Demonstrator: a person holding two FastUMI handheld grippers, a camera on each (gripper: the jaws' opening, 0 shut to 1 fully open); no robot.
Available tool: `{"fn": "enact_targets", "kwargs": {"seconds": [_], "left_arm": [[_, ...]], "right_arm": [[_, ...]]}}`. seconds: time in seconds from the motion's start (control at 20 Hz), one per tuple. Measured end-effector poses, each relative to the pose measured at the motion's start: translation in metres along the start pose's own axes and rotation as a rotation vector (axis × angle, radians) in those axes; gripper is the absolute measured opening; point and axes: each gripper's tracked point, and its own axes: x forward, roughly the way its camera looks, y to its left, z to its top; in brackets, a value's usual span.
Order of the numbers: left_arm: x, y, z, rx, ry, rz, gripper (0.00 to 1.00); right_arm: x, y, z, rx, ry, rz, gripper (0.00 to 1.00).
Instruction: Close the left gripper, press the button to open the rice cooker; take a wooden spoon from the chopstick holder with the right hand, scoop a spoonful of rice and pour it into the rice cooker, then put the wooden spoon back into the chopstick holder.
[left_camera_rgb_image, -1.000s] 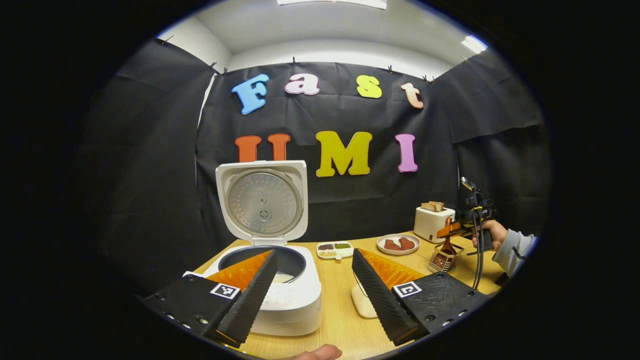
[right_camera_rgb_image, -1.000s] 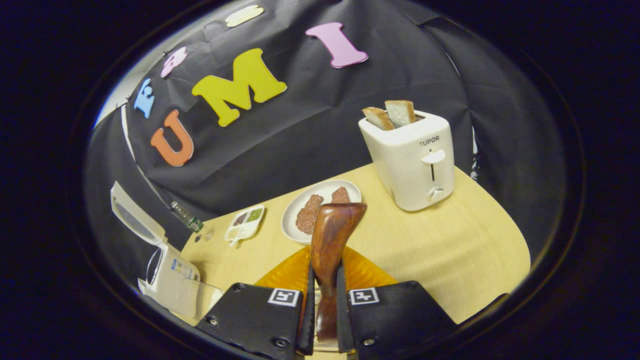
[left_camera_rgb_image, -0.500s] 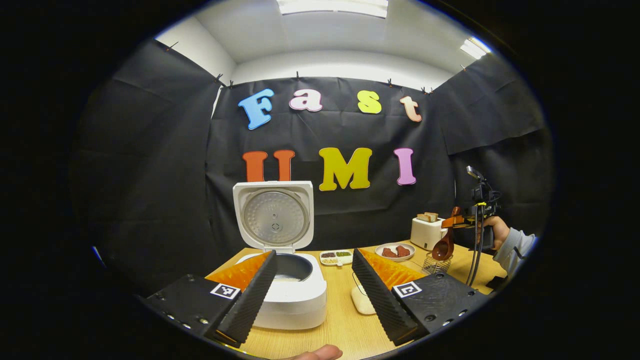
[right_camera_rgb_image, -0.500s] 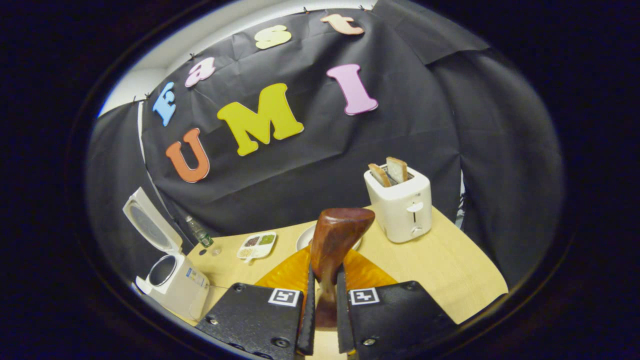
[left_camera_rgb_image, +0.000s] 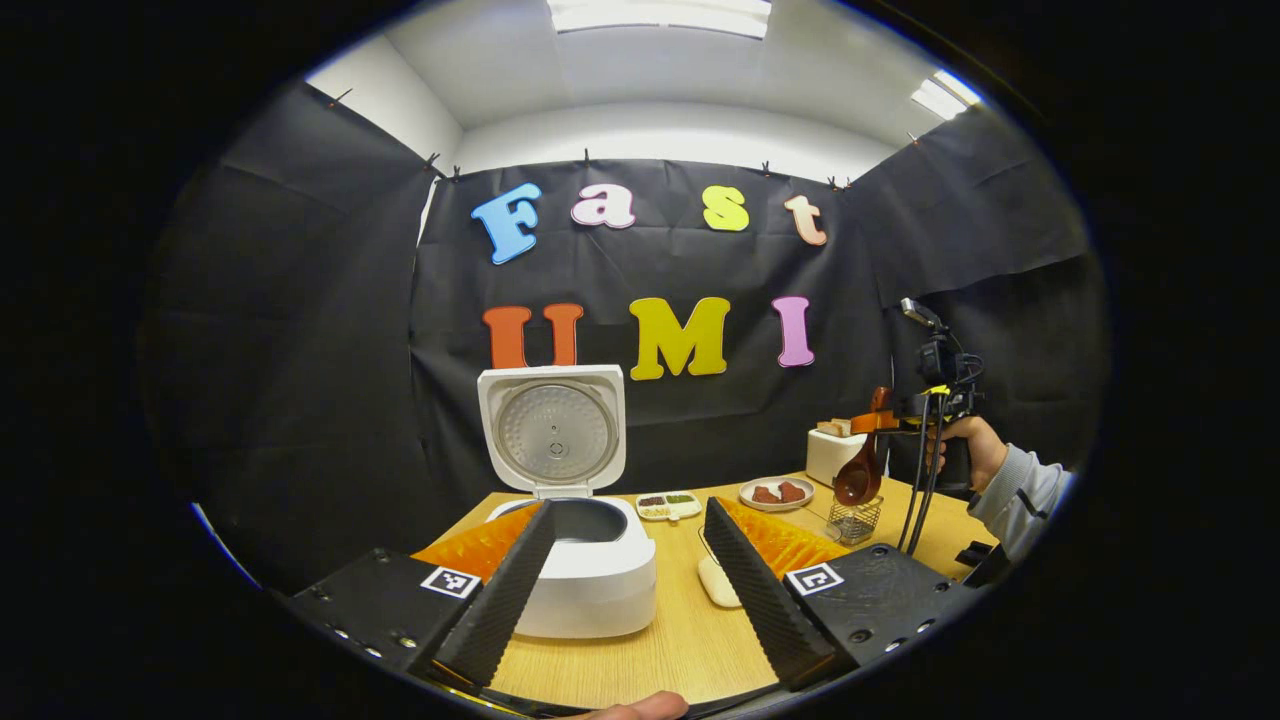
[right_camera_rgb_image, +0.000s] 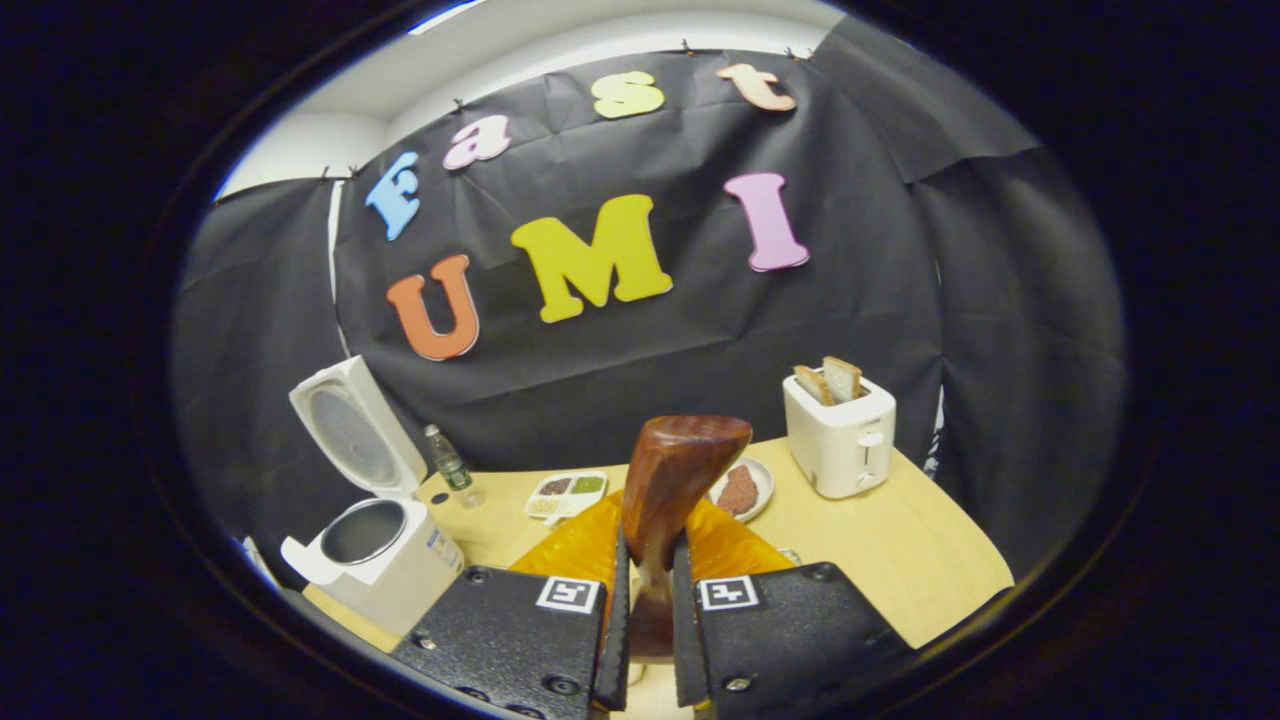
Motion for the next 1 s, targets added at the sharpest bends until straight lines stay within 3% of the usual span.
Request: {"fn": "enact_targets", "kwargs": {"seconds": [0.2, 0.4, 0.65, 1.0], "left_arm": [[-0.01, -0.004, 0.005, -0.002, -0.029, -0.015, 0.95], [-0.009, -0.003, 0.004, -0.058, -0.039, -0.019, 0.95], [-0.003, -0.007, -0.003, -0.095, -0.024, -0.05, 0.95], [0.007, -0.012, -0.015, -0.105, -0.005, -0.072, 0.95]], "right_arm": [[0.008, 0.051, -0.022, -0.064, -0.009, 0.032, 0.23], [0.027, 0.081, -0.064, -0.151, 0.01, 0.015, 0.23], [0.042, 0.092, -0.111, -0.225, 0.017, -0.031, 0.23], [0.059, 0.08, -0.129, -0.241, 0.028, -0.085, 0.24]]}}
